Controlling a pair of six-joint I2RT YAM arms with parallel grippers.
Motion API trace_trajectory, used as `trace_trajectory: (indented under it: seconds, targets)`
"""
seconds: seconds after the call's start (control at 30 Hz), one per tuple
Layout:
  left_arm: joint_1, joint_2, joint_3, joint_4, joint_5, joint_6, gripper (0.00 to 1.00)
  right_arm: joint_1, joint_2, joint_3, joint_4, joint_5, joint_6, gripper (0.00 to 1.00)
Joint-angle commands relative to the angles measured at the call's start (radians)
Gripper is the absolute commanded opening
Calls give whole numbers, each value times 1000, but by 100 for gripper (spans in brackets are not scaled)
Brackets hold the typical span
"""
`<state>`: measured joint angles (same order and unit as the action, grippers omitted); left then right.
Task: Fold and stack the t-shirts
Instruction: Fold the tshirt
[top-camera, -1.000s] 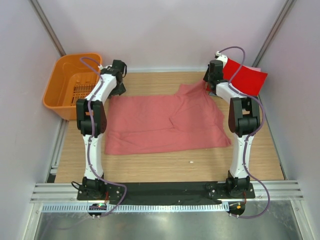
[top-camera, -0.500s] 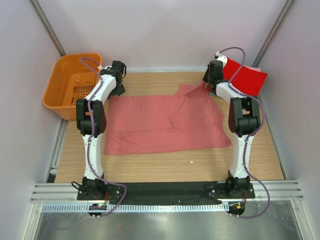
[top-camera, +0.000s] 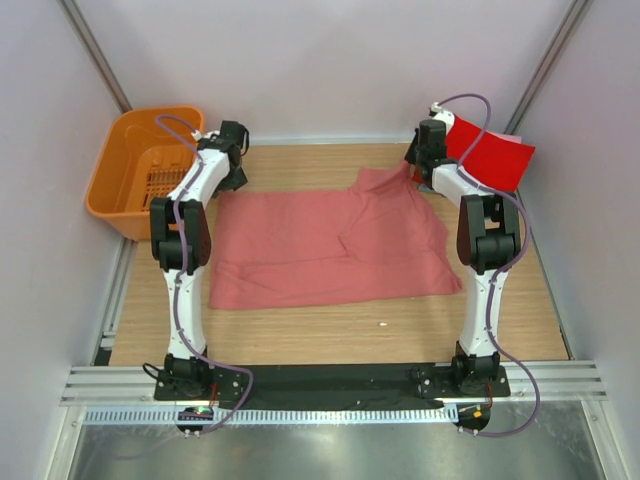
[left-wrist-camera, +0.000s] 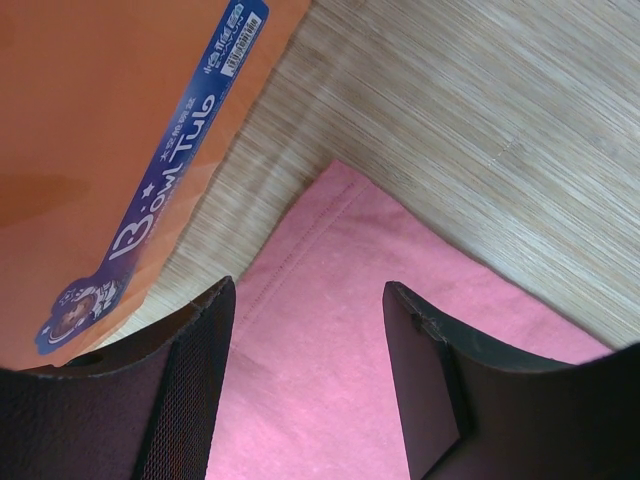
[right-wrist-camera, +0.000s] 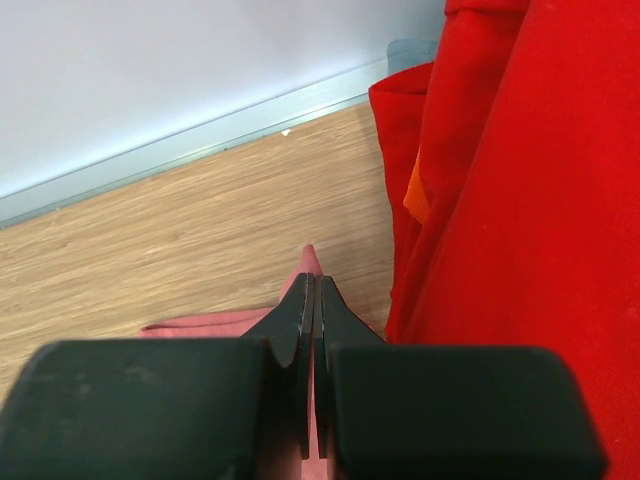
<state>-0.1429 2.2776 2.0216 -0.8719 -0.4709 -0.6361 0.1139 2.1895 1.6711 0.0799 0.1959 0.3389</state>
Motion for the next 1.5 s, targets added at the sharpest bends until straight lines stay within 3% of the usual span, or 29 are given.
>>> trace_trajectory:
  seconds: [0.0, 0.87, 1.47]
  targets:
    - [8, -30, -4, 24, -34, 6, 62, -5, -30, 44, 26, -3, 8, 1]
    - [51, -58, -20, 74, -41, 13, 63, -3, -23, 50, 26, -23, 9, 1]
    - [123, 20, 78, 48, 23, -20, 62, -5, -22, 47, 27, -38, 12, 1]
